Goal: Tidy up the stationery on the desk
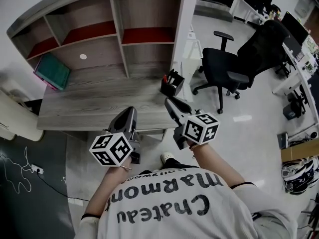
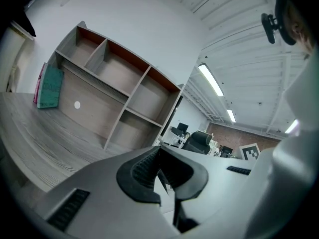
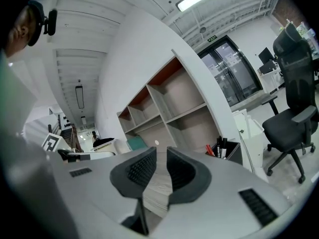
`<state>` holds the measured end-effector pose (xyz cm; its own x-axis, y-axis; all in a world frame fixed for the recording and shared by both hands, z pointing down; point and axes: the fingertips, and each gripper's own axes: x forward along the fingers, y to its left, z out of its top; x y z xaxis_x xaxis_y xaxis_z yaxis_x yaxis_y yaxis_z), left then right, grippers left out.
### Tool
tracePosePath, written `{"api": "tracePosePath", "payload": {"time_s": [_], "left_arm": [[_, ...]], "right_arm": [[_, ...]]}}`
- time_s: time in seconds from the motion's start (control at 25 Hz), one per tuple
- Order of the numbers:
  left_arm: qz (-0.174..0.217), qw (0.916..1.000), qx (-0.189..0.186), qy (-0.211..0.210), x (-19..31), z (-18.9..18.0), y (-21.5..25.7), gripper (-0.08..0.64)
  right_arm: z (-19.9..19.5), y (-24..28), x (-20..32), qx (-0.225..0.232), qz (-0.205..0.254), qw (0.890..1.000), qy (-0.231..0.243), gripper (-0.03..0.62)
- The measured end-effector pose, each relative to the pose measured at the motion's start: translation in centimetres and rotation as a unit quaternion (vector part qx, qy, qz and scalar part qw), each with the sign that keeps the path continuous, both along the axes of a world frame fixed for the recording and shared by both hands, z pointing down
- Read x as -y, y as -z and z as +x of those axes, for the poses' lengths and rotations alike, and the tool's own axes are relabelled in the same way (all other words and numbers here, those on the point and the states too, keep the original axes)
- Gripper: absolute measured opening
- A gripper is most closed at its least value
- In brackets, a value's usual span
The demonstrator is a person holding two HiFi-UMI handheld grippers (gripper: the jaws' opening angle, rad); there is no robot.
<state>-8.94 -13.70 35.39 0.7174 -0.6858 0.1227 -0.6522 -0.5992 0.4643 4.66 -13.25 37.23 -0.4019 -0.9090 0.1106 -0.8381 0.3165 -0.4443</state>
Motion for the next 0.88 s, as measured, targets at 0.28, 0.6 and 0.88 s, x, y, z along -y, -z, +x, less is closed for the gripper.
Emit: {"api": "tracePosePath", "payload": {"time_s": [0.28,0.6,0.88], "left_arm": [[-0.003,1.0,0.006,0.0,-1.5,-0.5,-0.7,0.015],[0.001,0.9997,0.023,-0.008,-2.7,-0.3,-1.4,0.015],[-0.007,0.9996,0.025,-0.009,-3.4,-0.6,-2.3,0.015]], "right_arm": [[-1.0,-0.9,-1.3,-0.037,-0.008,0.999,-0.012,0.025],[-1.4,-2.4,-2.3,-0.062,-0.036,0.997,-0.022,0.017],[-1.6,-3.7,-3.4,-0.092,-0.058,0.994,-0.028,0.015]]}}
